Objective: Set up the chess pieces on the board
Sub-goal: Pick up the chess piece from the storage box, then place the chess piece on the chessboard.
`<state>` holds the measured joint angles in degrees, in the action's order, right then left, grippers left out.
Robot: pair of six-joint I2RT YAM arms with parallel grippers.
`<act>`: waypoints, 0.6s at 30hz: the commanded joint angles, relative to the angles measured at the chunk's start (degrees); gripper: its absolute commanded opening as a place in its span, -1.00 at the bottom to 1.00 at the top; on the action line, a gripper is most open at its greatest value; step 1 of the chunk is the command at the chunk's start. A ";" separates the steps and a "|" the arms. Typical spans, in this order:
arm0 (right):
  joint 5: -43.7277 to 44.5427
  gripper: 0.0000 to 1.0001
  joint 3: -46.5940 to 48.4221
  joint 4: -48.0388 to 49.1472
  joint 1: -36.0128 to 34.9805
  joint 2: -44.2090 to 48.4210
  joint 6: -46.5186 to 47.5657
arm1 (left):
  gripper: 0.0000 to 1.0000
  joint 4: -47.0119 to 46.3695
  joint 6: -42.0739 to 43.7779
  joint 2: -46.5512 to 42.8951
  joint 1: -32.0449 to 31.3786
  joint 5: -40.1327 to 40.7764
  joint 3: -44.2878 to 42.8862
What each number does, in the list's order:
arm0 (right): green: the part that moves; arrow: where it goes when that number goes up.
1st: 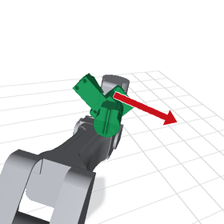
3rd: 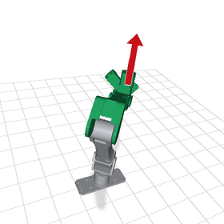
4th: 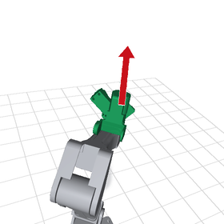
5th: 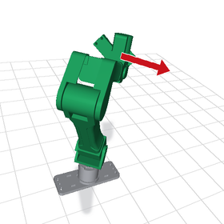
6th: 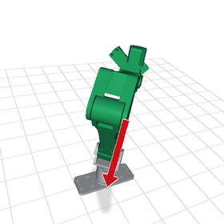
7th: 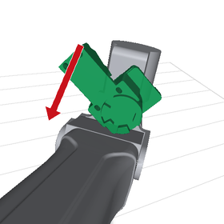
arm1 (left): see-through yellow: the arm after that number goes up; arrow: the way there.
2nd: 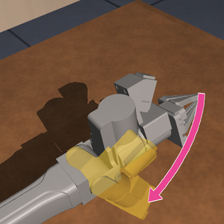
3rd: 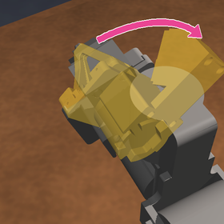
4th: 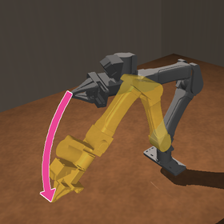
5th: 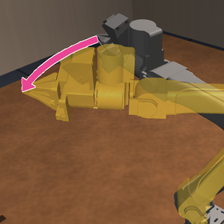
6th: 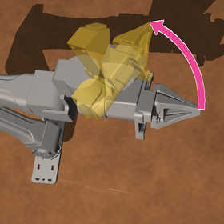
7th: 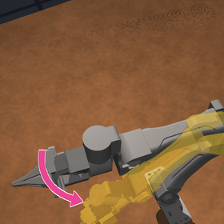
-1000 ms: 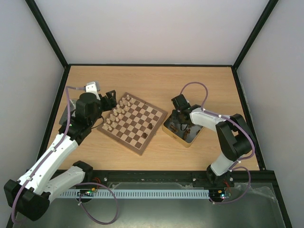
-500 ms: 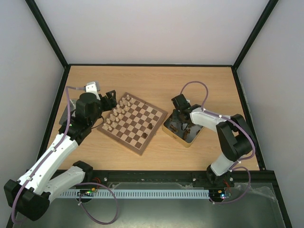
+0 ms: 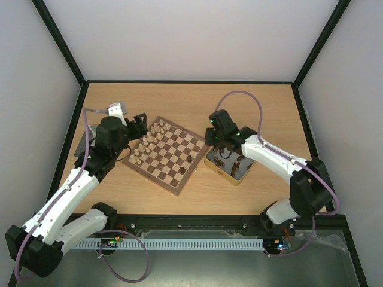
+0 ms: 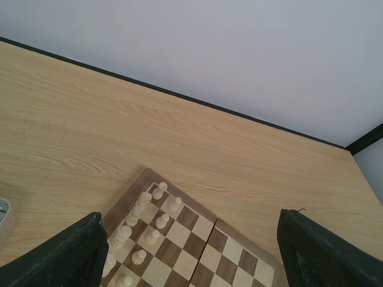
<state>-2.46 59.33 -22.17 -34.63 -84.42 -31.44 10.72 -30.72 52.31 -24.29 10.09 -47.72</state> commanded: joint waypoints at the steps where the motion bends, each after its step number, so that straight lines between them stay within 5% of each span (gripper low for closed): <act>1: -1.70 -0.89 4.73 -3.06 -7.44 -1.03 0.83 | 0.58 -1.20 -0.92 -0.22 0.37 1.51 -1.32; 18: 0.61 -0.88 12.83 -6.30 -30.32 -15.30 3.73 | 0.58 0.33 -2.02 -3.11 0.39 4.92 -0.75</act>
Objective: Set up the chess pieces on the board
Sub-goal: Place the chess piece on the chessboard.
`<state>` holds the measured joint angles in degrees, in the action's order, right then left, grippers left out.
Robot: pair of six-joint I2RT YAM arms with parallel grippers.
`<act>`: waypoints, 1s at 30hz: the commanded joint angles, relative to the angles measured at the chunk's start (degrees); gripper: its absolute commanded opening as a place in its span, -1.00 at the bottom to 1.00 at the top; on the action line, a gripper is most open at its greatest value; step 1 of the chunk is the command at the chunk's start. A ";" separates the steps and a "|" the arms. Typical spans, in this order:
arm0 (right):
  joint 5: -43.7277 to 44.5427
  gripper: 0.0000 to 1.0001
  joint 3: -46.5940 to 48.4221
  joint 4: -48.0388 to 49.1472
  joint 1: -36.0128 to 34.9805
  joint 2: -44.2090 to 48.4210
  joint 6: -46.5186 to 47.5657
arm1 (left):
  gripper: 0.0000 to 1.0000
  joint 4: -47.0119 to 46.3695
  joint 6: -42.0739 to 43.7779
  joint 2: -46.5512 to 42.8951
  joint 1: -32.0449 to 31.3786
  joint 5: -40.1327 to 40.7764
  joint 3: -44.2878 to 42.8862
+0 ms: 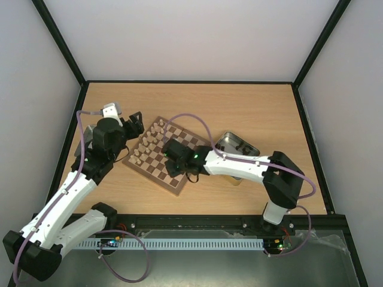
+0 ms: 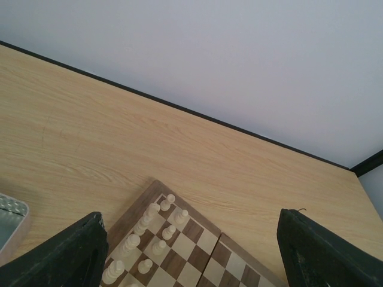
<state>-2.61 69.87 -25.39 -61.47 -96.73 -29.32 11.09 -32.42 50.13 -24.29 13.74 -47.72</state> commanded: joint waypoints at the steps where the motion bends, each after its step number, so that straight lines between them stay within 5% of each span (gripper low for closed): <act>1: 0.70 -0.88 2.66 -3.09 -3.90 -3.84 1.63 | 0.58 0.02 -0.31 -0.98 0.37 1.29 -0.76; 30: -2.14 -0.85 3.14 -1.90 -6.15 -10.96 2.86 | 0.58 -0.02 0.00 -0.45 0.38 1.37 -0.71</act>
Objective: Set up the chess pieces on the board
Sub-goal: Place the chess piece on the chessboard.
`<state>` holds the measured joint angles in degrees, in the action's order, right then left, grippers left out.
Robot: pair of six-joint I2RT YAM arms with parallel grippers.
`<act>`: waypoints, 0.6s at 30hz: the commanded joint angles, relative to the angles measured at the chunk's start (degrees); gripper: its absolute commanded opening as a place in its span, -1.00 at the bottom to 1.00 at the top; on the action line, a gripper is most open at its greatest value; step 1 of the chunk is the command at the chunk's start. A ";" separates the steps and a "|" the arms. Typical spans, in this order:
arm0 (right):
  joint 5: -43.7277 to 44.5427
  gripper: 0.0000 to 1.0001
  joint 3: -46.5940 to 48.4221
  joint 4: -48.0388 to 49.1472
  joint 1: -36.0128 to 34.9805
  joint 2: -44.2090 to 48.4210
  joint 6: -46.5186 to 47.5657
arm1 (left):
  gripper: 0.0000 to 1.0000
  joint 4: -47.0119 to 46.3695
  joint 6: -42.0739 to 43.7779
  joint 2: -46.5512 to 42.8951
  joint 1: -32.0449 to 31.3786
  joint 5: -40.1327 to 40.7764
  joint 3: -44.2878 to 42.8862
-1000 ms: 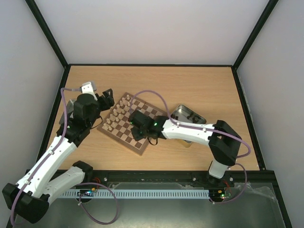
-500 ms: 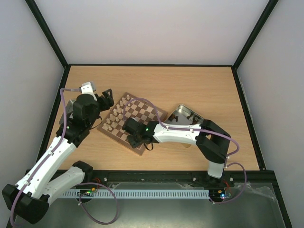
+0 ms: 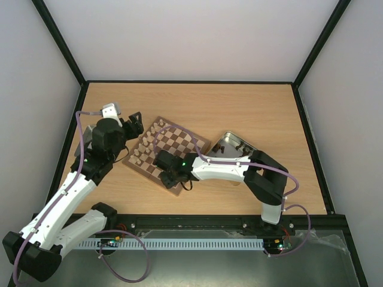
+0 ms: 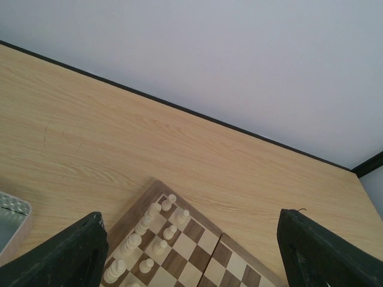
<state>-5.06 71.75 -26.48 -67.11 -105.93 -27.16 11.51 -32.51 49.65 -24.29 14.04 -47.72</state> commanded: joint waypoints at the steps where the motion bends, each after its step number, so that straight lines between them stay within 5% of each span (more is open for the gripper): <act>1: 0.26 -0.83 1.41 -0.85 -0.56 -1.90 0.71 | 0.58 -0.43 0.10 -0.02 0.34 1.07 -0.70; 11: 0.83 -0.26 2.92 -0.36 -0.54 2.02 -1.22 | 0.58 -0.35 -0.01 -0.35 0.38 0.99 -0.82; 18: 9.94 -0.18 2.17 0.73 0.98 8.40 -6.22 | 0.58 -0.09 -0.11 -0.86 0.39 1.63 -0.80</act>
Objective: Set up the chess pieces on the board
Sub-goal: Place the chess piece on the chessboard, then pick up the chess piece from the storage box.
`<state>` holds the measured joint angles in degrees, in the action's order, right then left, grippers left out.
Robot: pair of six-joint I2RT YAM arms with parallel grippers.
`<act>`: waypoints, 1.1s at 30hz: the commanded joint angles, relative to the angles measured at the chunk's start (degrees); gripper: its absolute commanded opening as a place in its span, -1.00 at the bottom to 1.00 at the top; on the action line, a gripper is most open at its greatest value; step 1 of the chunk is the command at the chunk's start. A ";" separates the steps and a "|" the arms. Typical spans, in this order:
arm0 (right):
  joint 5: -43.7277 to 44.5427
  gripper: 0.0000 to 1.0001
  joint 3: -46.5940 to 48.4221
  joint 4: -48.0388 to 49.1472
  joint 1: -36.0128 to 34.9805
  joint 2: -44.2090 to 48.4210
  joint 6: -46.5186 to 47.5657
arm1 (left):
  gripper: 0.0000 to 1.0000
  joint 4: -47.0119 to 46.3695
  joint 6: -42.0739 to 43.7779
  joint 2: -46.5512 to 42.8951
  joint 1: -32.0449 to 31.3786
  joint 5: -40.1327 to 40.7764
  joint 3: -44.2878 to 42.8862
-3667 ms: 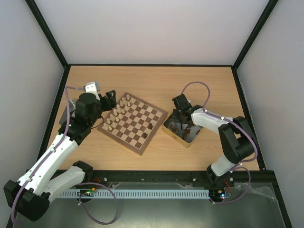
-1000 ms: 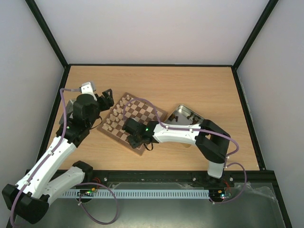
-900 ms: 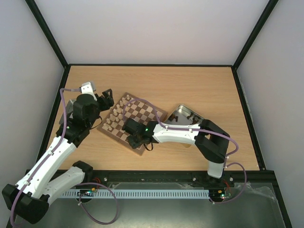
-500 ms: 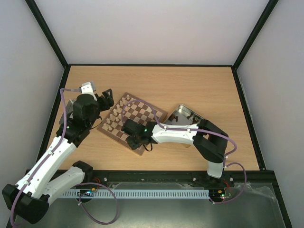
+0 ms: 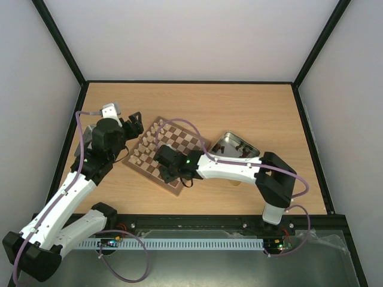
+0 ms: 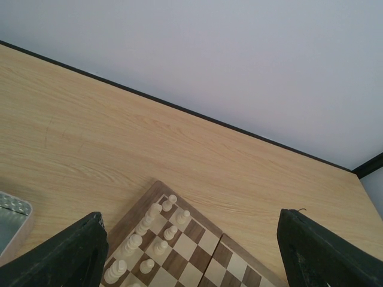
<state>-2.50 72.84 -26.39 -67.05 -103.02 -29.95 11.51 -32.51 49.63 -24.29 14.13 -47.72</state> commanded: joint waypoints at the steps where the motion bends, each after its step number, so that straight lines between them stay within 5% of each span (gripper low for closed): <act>1: 9.20 -0.18 0.46 0.71 1.52 6.57 -4.12 | 0.58 -0.07 -0.15 -0.87 0.39 1.71 -0.79; 9: 17.97 -0.22 -9.71 2.23 14.67 19.75 -12.13 | 0.58 -0.16 0.16 -0.65 0.39 0.95 -0.73; 15: 13.04 -0.25 -20.00 4.22 28.21 26.50 -15.87 | 0.59 -0.84 0.52 -0.29 0.39 -0.03 -0.63; 22: 3.04 -0.48 -26.84 9.38 36.89 24.18 -14.01 | 0.58 -1.14 0.53 0.79 0.39 -0.86 -1.10; 33: 1.85 -0.52 -23.40 10.79 38.48 13.95 -6.68 | 0.58 -0.87 0.85 1.01 0.39 -1.64 -1.58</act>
<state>-1.61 47.09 -16.82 -28.84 -87.55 -39.77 11.49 -32.40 50.43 -24.29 12.91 -47.72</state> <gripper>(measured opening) 0.243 0.791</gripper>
